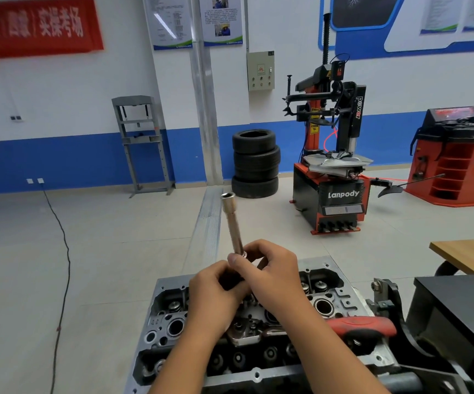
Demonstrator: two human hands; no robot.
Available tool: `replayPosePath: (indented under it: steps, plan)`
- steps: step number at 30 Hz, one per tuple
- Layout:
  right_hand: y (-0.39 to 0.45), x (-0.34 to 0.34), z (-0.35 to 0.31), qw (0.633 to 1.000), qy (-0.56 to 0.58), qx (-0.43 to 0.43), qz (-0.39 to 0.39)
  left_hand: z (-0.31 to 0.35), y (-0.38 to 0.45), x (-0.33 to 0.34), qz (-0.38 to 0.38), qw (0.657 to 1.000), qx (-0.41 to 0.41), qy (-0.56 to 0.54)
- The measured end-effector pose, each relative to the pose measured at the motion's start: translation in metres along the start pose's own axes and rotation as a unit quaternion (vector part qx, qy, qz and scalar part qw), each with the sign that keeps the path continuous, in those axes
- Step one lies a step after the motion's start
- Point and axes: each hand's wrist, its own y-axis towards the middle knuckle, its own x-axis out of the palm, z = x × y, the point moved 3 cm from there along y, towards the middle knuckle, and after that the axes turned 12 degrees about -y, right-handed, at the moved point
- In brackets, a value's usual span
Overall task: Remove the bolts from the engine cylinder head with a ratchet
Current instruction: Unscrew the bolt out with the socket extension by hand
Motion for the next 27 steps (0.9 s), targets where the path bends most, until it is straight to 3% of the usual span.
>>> replayPosePath:
  steps: [3, 8, 16, 22, 27]
  plan:
    - [-0.0016, 0.0002, -0.0019, 1.000, -0.015, -0.014, -0.009, -0.0026, 0.0012, 0.0006, -0.040, 0.998, -0.016, 0.047]
    - [-0.0006, -0.0003, -0.0014, 1.000, -0.003, -0.015, 0.006, 0.0037, -0.0031, 0.0068, -0.132, 0.991, -0.019, 0.030]
    - [-0.0004, -0.0007, -0.0010, 1.000, 0.003, -0.004, 0.012, -0.0027, 0.0005, -0.0006, 0.000, 1.000, -0.019, -0.009]
    - [-0.0002, -0.0039, -0.0013, 0.999, 0.007, -0.006, 0.045, 0.0019, -0.0012, 0.0058, -0.116, 0.993, -0.006, 0.017]
    - [-0.0002, -0.0028, -0.0012, 0.999, 0.009, -0.006, 0.033, -0.0007, -0.0007, 0.0034, -0.048, 0.998, -0.008, -0.027]
